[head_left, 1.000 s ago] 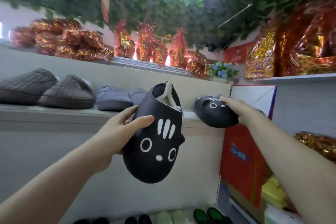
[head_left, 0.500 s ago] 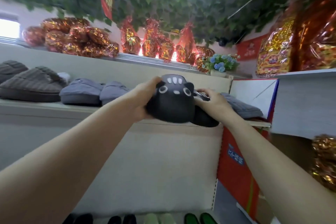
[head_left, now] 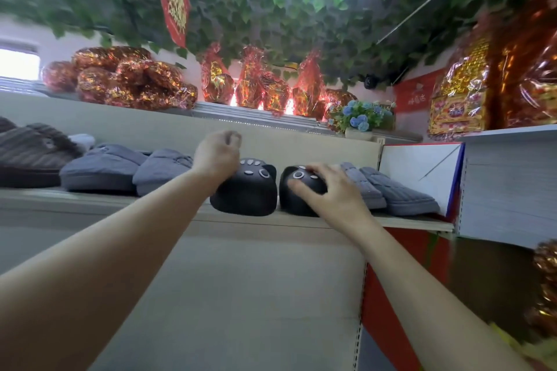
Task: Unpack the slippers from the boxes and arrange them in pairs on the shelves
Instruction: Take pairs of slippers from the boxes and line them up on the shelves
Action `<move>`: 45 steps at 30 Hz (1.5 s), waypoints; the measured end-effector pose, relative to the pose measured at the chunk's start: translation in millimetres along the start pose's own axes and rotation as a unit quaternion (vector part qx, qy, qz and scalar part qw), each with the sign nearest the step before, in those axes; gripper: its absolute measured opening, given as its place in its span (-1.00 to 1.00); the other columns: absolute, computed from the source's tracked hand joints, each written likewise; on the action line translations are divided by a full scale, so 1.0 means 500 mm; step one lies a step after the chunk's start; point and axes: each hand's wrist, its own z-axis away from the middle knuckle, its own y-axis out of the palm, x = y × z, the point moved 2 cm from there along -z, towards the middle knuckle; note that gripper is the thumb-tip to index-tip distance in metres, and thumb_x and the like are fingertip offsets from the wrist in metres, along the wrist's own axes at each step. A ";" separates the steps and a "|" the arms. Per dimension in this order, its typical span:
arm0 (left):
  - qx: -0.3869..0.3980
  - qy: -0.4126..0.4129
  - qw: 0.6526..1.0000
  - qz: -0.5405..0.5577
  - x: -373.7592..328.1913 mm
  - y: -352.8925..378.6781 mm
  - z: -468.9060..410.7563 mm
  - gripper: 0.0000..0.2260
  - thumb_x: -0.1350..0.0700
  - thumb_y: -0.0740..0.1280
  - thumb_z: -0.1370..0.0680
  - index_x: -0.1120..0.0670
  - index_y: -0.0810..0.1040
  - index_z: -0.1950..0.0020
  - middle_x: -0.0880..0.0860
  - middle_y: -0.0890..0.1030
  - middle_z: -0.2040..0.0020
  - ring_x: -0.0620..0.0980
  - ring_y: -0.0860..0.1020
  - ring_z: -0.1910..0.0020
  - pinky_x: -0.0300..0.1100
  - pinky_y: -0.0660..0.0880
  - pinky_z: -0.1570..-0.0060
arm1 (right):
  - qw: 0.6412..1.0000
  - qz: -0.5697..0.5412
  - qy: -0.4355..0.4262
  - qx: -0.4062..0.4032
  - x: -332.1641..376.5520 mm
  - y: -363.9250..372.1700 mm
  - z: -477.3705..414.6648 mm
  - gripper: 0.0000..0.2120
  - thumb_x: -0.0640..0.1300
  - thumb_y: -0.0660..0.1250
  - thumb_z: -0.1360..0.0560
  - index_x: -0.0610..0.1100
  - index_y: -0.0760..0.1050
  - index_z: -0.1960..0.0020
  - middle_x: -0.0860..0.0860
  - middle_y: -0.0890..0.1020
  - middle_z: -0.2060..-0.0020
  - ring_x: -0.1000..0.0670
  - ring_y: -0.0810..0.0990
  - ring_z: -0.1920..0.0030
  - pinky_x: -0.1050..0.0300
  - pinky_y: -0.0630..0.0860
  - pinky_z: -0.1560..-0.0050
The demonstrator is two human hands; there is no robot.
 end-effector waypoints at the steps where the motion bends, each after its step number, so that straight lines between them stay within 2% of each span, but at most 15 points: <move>1: 0.038 0.054 0.997 -0.028 -0.006 0.004 0.015 -0.56 -0.17 0.09 -0.63 0.09 0.52 -0.28 0.01 0.56 -0.11 0.03 0.49 -0.14 -0.16 0.34 -0.13 | 1.000 0.009 -0.018 -0.008 -0.006 0.009 0.010 -0.48 0.28 0.34 -0.45 0.07 0.45 -0.32 0.06 0.45 -0.20 0.06 0.41 -0.24 0.16 0.33 -0.25; 4: 0.155 0.182 0.944 -0.225 0.001 0.021 0.071 -0.24 -0.54 0.05 -0.33 -0.16 0.37 -0.41 -0.05 0.43 -0.38 0.02 0.38 -0.36 0.05 0.36 -0.31 | 0.999 0.006 -0.032 -0.034 -0.013 0.021 0.021 -0.47 0.24 0.34 -0.47 0.05 0.39 -0.37 0.05 0.40 -0.25 0.06 0.37 -0.29 0.14 0.31 -0.28; 6: 0.151 0.260 0.899 -0.317 0.028 0.027 0.085 -0.20 -0.49 0.19 -0.30 -0.21 0.21 -0.48 0.00 0.26 -0.48 0.08 0.23 -0.44 0.09 0.34 -0.33 | 0.999 0.007 -0.028 -0.042 -0.007 0.023 0.018 -0.50 0.19 0.34 -0.48 0.04 0.40 -0.36 0.02 0.40 -0.25 0.02 0.39 -0.28 0.12 0.33 -0.28; 7: 0.141 0.280 0.894 -0.321 0.042 0.029 0.084 -0.23 -0.41 0.28 -0.35 -0.19 0.18 -0.50 0.02 0.23 -0.48 0.11 0.21 -0.44 0.08 0.34 -0.33 | 0.999 0.009 -0.028 -0.041 -0.003 0.024 0.013 -0.51 0.17 0.34 -0.48 0.04 0.41 -0.35 0.01 0.41 -0.24 0.01 0.40 -0.26 0.13 0.33 -0.26; 9: 0.115 0.299 0.895 -0.311 0.067 0.038 0.071 -0.27 -0.32 0.32 -0.41 -0.14 0.18 -0.51 0.07 0.24 -0.48 0.16 0.21 -0.42 0.08 0.32 -0.34 | 0.999 0.008 -0.027 -0.029 0.004 0.031 0.004 -0.52 0.15 0.34 -0.48 0.03 0.41 -0.35 0.01 0.41 -0.24 0.00 0.42 -0.25 0.13 0.33 -0.26; 12: 0.111 0.284 0.895 -0.326 0.086 0.055 0.045 -0.21 -0.43 0.06 -0.33 -0.09 0.22 -0.50 0.12 0.27 -0.45 0.20 0.23 -0.39 0.16 0.34 -0.30 | 0.999 0.029 -0.025 0.009 0.003 0.048 -0.013 -0.50 0.18 0.30 -0.50 0.04 0.37 -0.39 0.00 0.41 -0.28 -0.03 0.42 -0.27 0.08 0.34 -0.30; 14: 0.113 0.268 0.903 -0.317 0.094 0.069 0.031 -0.21 -0.43 0.00 -0.32 -0.11 0.24 -0.49 0.10 0.27 -0.45 0.18 0.21 -0.41 0.13 0.31 -0.33 | 0.998 0.053 -0.019 0.023 -0.006 0.055 -0.024 -0.49 0.19 0.25 -0.52 0.05 0.34 -0.41 0.00 0.40 -0.30 -0.06 0.41 -0.30 0.04 0.34 -0.31; 21: 0.106 0.263 0.906 -0.313 0.108 0.099 0.011 -0.42 -0.25 0.22 -0.53 -0.10 0.22 -0.50 0.07 0.22 -0.48 0.15 0.15 -0.45 0.11 0.24 -0.38 | 0.997 0.082 -0.009 0.011 -0.021 0.073 -0.029 -0.49 0.14 0.19 -0.57 0.02 0.27 -0.46 -0.06 0.35 -0.35 -0.16 0.37 -0.32 -0.02 0.29 -0.33; 25: 0.098 0.261 0.901 -0.334 0.108 0.099 0.013 -0.40 -0.32 0.14 -0.51 -0.11 0.22 -0.49 0.08 0.24 -0.48 0.16 0.18 -0.44 0.12 0.26 -0.35 | 0.996 0.084 -0.026 0.035 -0.026 0.062 -0.028 -0.49 0.23 0.12 -0.58 0.04 0.27 -0.46 -0.02 0.36 -0.37 -0.12 0.38 -0.34 -0.06 0.35 -0.33; 28: 0.061 0.294 0.886 -0.354 0.095 0.104 0.031 -0.32 -0.39 -0.05 -0.44 -0.08 0.28 -0.46 0.11 0.32 -0.45 0.21 0.24 -0.43 0.17 0.23 -0.35 | 0.990 0.132 -0.032 -0.047 -0.064 0.005 -0.030 -0.58 0.13 0.11 -0.62 0.03 0.33 -0.44 -0.04 0.43 -0.35 -0.11 0.43 -0.31 -0.06 0.43 -0.25; 30: 0.046 0.329 0.882 -0.334 0.075 0.114 0.045 -0.36 -0.35 -0.03 -0.48 -0.07 0.32 -0.46 0.11 0.38 -0.42 0.23 0.28 -0.42 0.22 0.22 -0.36 | 0.974 0.212 0.019 -0.077 -0.117 -0.036 -0.041 -0.58 0.06 0.14 -0.61 0.00 0.31 -0.44 -0.12 0.43 -0.33 -0.19 0.44 -0.28 -0.08 0.45 -0.20; 32: 0.049 0.358 0.876 -0.320 0.052 0.131 0.055 -0.40 -0.33 0.02 -0.50 -0.07 0.34 -0.44 0.09 0.42 -0.39 0.21 0.33 -0.39 0.21 0.25 -0.35 | 0.959 0.261 0.105 -0.021 -0.169 -0.056 -0.053 -0.50 0.16 0.16 -0.58 0.02 0.25 -0.47 -0.16 0.36 -0.39 -0.24 0.39 -0.34 -0.11 0.41 -0.24; 34: 0.057 0.375 0.869 -0.319 0.037 0.148 0.058 -0.42 -0.32 0.03 -0.50 -0.09 0.35 -0.43 0.05 0.46 -0.35 0.17 0.38 -0.34 0.19 0.29 -0.29 | 0.954 0.262 0.137 0.041 -0.196 -0.061 -0.063 -0.38 0.27 0.18 -0.53 0.03 0.21 -0.50 -0.14 0.32 -0.46 -0.23 0.34 -0.41 -0.11 0.36 -0.32; 39: 0.062 0.348 0.872 -0.338 0.037 0.169 0.061 -0.43 -0.34 -0.05 -0.49 -0.17 0.26 -0.45 -0.02 0.45 -0.38 0.09 0.43 -0.32 0.24 0.23 -0.32 | 0.961 0.255 0.099 0.045 -0.191 -0.057 -0.068 -0.41 0.24 0.25 -0.52 0.01 0.31 -0.47 -0.15 0.45 -0.39 -0.19 0.42 -0.36 -0.01 0.35 -0.27; 45: 0.061 0.341 0.874 -0.341 0.045 0.169 0.058 -0.40 -0.34 -0.10 -0.49 -0.17 0.24 -0.47 -0.03 0.41 -0.41 0.11 0.47 -0.29 0.19 0.22 -0.34 | 0.959 0.274 0.075 0.023 -0.190 -0.069 -0.038 -0.41 0.33 0.18 -0.50 0.09 0.32 -0.45 -0.20 0.48 -0.32 -0.25 0.42 -0.31 -0.09 0.39 -0.29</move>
